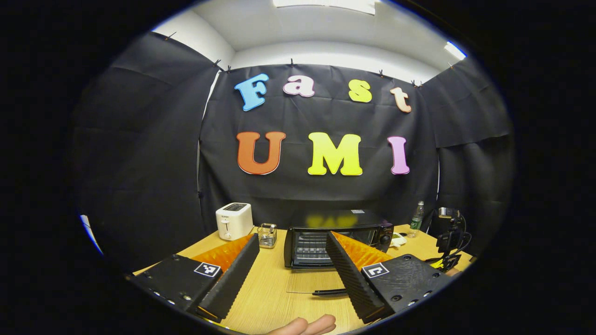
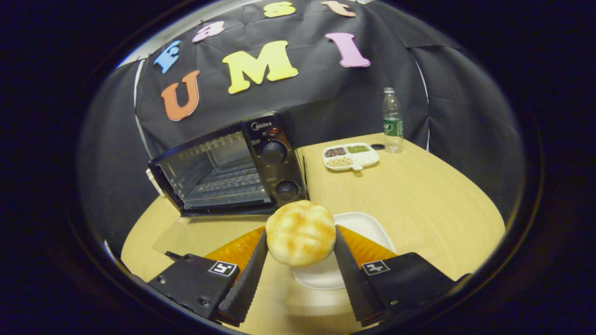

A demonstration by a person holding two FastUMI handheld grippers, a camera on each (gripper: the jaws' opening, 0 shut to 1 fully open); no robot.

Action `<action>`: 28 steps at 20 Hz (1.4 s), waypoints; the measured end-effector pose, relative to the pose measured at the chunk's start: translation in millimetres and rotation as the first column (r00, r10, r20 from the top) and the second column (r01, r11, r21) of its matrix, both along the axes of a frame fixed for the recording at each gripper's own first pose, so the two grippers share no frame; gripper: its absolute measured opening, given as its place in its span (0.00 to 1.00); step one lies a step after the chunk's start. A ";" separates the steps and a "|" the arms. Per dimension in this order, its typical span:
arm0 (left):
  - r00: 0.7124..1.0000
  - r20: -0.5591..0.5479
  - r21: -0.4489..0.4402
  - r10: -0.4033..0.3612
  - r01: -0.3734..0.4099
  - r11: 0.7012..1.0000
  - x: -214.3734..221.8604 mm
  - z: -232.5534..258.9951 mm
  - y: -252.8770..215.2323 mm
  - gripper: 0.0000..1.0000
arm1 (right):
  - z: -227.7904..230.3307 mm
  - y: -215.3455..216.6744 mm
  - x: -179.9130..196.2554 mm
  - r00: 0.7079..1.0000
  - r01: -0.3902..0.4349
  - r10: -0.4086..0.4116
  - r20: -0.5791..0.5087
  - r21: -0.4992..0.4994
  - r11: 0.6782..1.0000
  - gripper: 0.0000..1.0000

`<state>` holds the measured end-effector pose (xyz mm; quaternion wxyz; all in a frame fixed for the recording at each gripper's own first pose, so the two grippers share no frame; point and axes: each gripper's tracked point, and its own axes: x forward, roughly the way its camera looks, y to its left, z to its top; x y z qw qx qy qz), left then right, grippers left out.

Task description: Open the electric oven with the left hand, put the food in, and close the electric oven.

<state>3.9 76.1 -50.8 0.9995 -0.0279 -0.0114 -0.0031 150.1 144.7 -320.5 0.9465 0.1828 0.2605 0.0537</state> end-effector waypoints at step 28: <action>0.992 -0.092 -0.038 0.083 -0.086 0.996 -10.5 -43.8 65.2 0.95 | 23.1 169.3 173.6 0.965 0.200 -0.244 0.091 0.342 0.918 0.82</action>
